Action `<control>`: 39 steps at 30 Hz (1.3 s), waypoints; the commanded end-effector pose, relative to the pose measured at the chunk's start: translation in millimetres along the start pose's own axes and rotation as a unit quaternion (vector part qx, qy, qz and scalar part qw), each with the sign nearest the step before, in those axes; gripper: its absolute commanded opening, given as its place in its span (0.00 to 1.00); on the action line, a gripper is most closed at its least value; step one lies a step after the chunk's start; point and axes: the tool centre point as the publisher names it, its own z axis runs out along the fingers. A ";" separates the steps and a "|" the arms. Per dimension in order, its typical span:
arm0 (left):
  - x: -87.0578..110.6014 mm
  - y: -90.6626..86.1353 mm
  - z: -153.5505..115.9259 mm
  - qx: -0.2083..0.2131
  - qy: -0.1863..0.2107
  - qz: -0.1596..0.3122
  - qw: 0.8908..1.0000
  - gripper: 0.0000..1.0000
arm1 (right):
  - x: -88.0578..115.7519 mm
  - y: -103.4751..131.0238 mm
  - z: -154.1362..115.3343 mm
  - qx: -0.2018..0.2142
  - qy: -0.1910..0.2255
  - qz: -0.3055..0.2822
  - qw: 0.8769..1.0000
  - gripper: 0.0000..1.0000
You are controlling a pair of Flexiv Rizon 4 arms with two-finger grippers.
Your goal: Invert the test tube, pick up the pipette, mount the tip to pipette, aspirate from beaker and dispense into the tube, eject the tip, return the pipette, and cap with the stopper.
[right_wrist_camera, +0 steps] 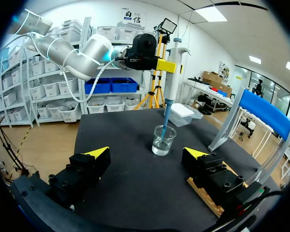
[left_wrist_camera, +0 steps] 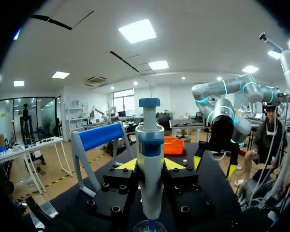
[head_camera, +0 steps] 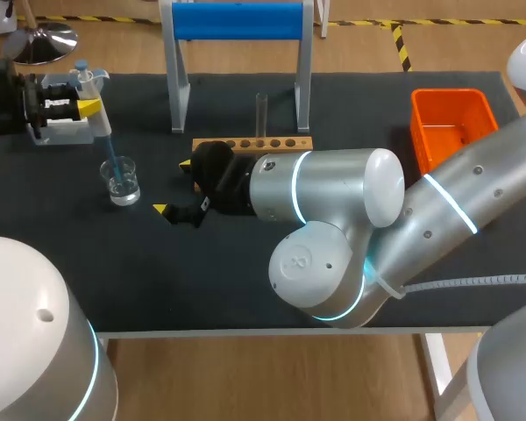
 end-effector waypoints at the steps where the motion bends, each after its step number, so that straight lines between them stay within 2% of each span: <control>1: -3.0 3.3 -1.0 0.002 0.005 -0.002 1.000 0.00 | 0.9 -1.4 1.2 -0.002 -0.001 0.000 1.000 1.00; 39: -3.8 7.8 -1.9 0.010 0.005 -0.014 1.000 0.00 | 0.9 -1.4 1.2 -0.002 -0.001 0.000 1.000 1.00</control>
